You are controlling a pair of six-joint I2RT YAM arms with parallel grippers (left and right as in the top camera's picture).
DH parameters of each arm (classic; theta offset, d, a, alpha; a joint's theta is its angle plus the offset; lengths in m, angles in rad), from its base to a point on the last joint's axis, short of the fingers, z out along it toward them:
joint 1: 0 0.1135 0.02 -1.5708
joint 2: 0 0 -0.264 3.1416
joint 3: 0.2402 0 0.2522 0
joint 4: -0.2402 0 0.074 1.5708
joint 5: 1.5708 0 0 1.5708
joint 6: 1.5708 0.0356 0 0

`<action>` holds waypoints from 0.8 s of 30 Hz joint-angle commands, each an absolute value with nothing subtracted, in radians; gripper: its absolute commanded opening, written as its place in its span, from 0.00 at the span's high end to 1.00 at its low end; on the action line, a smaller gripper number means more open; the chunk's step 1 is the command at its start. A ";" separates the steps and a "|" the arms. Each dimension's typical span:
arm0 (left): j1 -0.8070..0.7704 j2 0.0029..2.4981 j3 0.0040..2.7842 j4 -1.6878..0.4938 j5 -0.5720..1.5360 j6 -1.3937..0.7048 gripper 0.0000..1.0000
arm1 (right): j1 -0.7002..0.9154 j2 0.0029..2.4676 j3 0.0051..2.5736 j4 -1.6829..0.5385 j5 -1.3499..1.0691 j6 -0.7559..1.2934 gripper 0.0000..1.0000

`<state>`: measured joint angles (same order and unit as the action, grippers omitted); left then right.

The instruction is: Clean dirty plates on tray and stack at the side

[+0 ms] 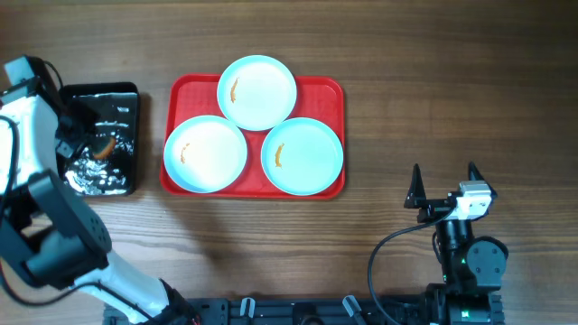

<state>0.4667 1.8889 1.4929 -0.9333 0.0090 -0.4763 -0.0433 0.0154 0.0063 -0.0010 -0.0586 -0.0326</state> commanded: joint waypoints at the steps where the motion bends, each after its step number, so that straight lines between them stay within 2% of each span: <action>1: 0.469 1.801 1.493 -0.902 0.166 -0.476 0.96 | -0.050 0.007 0.005 0.001 -0.047 -0.050 0.00; 8: 0.470 1.758 1.493 -0.817 0.213 -0.470 0.96 | -0.050 0.007 0.005 0.001 -0.047 -0.050 0.00; 15: 0.470 1.796 1.448 -0.731 0.217 -0.318 0.96 | -0.050 0.007 0.005 0.001 -0.047 -0.050 0.00; 24: 0.492 1.872 1.348 -0.670 0.229 -0.265 0.96 | -0.050 0.007 0.005 0.001 -0.047 -0.050 0.00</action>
<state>0.4725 1.8584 1.3613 -0.6739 0.2054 -0.3248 -0.0433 0.0154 0.0063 -0.0010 -0.0586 -0.0326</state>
